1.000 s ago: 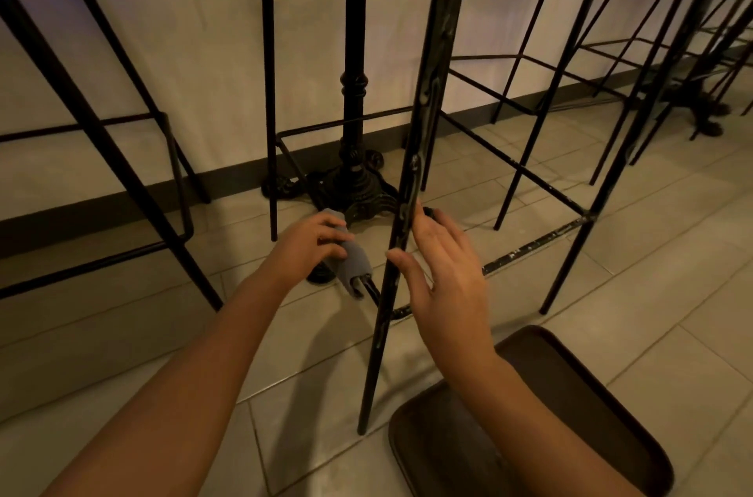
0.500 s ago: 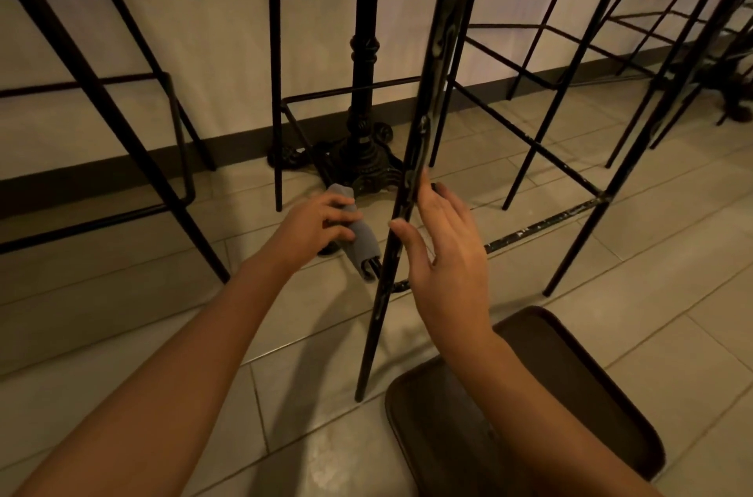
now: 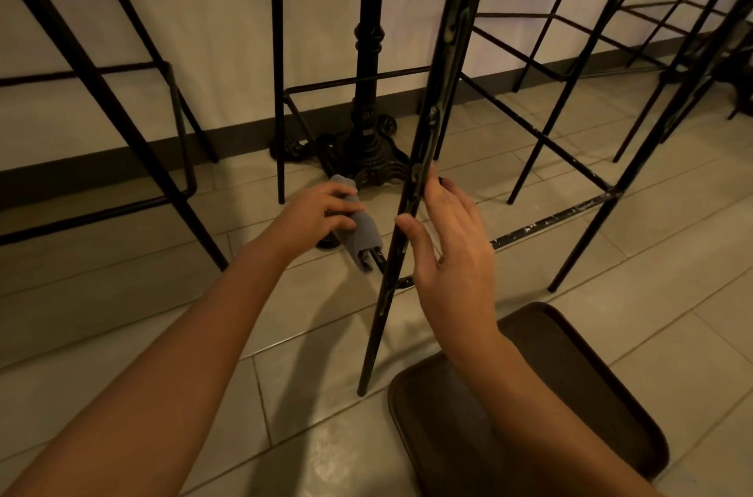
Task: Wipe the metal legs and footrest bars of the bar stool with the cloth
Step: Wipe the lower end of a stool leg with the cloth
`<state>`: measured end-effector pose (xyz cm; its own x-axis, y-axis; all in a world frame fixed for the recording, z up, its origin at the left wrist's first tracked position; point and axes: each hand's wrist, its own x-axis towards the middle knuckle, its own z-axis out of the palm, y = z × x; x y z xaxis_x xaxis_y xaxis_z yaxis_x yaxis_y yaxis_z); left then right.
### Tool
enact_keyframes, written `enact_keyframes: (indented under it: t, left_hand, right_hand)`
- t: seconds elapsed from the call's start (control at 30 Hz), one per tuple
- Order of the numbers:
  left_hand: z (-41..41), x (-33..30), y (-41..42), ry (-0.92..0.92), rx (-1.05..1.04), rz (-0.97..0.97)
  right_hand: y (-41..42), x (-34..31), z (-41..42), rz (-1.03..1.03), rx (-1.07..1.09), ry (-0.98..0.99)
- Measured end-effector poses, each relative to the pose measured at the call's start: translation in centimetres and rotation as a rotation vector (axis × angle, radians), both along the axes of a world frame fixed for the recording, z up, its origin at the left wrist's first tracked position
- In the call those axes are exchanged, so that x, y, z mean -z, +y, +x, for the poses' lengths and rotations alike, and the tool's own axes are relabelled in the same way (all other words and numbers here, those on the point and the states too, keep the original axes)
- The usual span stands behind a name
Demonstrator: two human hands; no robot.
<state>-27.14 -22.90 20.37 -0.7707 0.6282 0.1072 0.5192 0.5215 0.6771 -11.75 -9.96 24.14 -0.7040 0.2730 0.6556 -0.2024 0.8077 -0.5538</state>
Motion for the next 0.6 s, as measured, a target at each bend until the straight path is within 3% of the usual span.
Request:
enact_keyframes:
  t: [0.17, 0.33, 0.6]
  left_hand:
    - [1.6, -0.1, -0.4, -0.183, 0.058, 0.088]
    - [2.7, 0.8, 0.4, -0.087, 0.071, 0.145]
    - [0.9, -0.3, 0.8, -0.115, -0.058, 0.195]
  right_hand:
    - [-0.2, -0.1, 0.0, -0.004, 0.014, 0.013]
    - [-0.2, -0.1, 0.0, 0.026, 0.038, -0.008]
    - [-0.3, -0.2, 0.1, 0.029, 0.059, -0.025]
